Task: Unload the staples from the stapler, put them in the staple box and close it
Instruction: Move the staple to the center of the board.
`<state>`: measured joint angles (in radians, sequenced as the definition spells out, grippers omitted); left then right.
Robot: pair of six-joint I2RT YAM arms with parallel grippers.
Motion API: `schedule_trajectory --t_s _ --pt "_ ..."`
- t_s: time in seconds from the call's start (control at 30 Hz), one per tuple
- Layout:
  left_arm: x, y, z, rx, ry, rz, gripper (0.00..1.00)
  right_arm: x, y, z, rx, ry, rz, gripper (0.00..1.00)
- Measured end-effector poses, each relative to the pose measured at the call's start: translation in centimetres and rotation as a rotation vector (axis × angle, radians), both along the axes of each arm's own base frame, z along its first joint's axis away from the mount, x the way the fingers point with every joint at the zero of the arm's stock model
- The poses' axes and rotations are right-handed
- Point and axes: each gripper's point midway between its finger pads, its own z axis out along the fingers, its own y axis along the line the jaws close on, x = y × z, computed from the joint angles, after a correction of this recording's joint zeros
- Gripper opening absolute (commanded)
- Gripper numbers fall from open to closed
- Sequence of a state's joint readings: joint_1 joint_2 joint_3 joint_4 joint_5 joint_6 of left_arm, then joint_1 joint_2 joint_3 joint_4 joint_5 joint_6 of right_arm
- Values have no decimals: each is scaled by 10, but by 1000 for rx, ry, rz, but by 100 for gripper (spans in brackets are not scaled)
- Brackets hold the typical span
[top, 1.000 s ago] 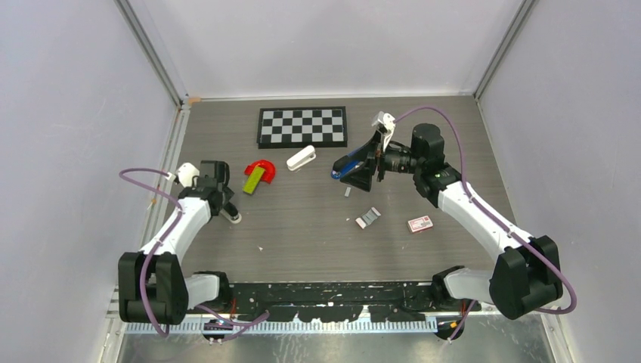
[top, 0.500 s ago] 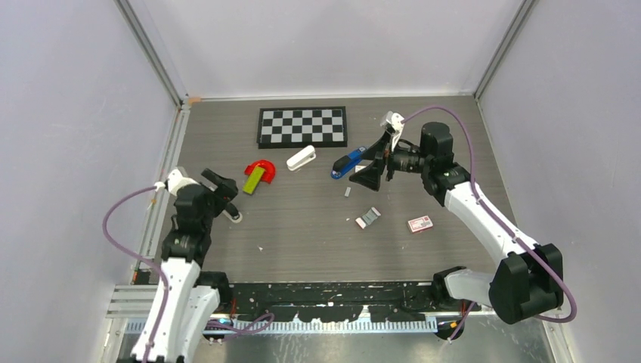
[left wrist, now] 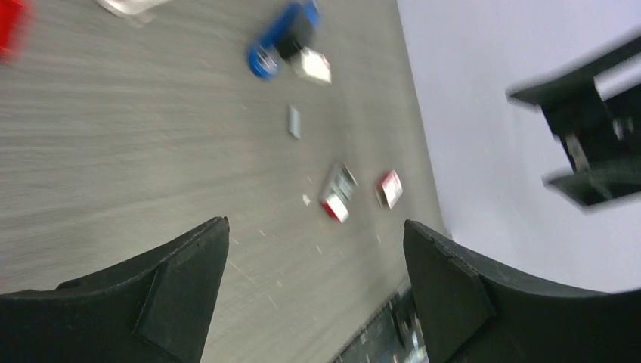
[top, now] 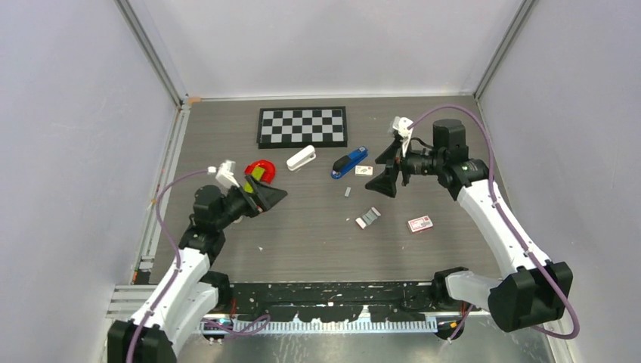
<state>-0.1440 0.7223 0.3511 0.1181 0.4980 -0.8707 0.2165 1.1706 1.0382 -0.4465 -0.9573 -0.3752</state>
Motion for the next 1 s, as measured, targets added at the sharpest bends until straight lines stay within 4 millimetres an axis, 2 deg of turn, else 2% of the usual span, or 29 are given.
schedule_trajectory --t_s 0.13,0.2,0.3,0.4,0.5,0.63,0.73,0.83,0.9,1.0 --pt "-25 -48 -7 35 -12 -188 88 7 -17 -3 -6 16 -52 100" --pt "-36 -64 -14 76 -26 -250 86 11 -25 -4 -7 24 -79 100" --pt "-41 -78 -26 154 -45 -286 83 14 -31 -6 -7 36 -99 100" --pt "-40 -91 -38 241 -52 -310 74 16 -31 -12 -10 61 -102 100" --pt "-30 -109 -43 328 -58 -318 72 17 -31 -17 -14 82 -102 100" --pt "-5 -139 -46 471 -51 -280 71 17 -32 -19 -17 87 -106 100" --pt "19 -172 -48 573 -50 -249 58 20 -35 -20 -26 89 -125 100" --pt "36 -193 -64 653 -29 -230 48 24 -41 -22 -36 94 -159 100" --pt "45 -200 -81 713 3 -221 42 27 -46 -23 -42 101 -188 99" --pt "56 -203 -104 790 46 -202 41 31 -53 -24 -46 109 -221 100"
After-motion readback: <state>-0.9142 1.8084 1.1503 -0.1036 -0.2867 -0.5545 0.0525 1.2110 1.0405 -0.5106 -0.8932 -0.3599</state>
